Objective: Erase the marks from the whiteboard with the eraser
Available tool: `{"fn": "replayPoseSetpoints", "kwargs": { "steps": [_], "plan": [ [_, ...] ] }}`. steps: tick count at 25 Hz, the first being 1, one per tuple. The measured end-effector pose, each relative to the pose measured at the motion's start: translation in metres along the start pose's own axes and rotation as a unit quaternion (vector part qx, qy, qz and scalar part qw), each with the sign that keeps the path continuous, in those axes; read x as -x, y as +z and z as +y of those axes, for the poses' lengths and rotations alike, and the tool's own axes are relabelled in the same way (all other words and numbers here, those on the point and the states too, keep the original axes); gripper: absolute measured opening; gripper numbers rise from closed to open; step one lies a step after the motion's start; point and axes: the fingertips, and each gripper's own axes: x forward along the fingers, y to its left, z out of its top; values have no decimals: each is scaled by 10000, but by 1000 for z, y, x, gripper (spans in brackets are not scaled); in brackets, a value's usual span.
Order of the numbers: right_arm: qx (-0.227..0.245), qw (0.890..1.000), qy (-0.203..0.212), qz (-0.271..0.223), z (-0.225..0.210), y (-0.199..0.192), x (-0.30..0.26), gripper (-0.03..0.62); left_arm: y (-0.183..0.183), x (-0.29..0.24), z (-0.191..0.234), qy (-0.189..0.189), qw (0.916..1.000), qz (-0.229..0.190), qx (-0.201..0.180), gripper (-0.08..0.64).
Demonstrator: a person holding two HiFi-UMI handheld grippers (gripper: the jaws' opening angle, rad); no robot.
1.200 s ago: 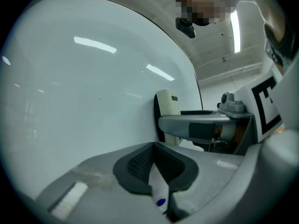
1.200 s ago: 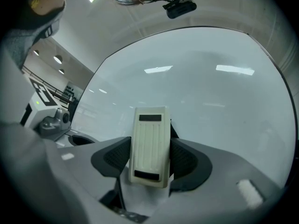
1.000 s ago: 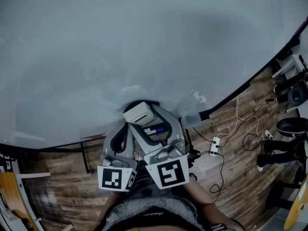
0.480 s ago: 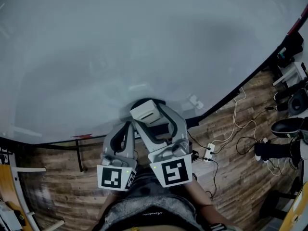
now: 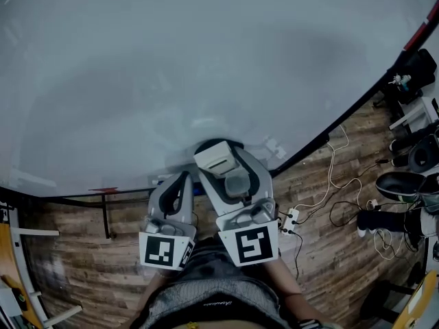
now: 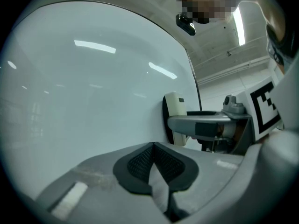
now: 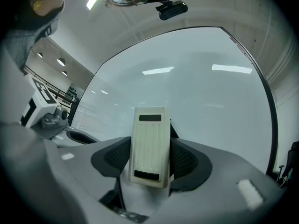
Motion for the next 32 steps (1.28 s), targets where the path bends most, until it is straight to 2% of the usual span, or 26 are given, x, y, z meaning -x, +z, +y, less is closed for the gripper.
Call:
{"fn": "replayPoseSetpoints", "kwargs": {
  "steps": [11, 16, 27, 32],
  "plan": [
    [-66, 9990, -362, 235, -65, -29, 36, 264, -6, -27, -46, -120, 9999, 43, -47, 3],
    [-343, 9980, -517, 128, -87, -30, 44, 265, -7, -30, -51, -153, 9998, 72, -66, 3],
    [-260, 9976, -644, -18, -90, -29, 46, 264, -9, -25, -52, -60, 9999, 124, 16, 3],
    [-256, 9972, -682, 157, -88, -45, 48, 264, -11, -17, -52, -5, 9998, 210, -66, 3]
  ]
}}
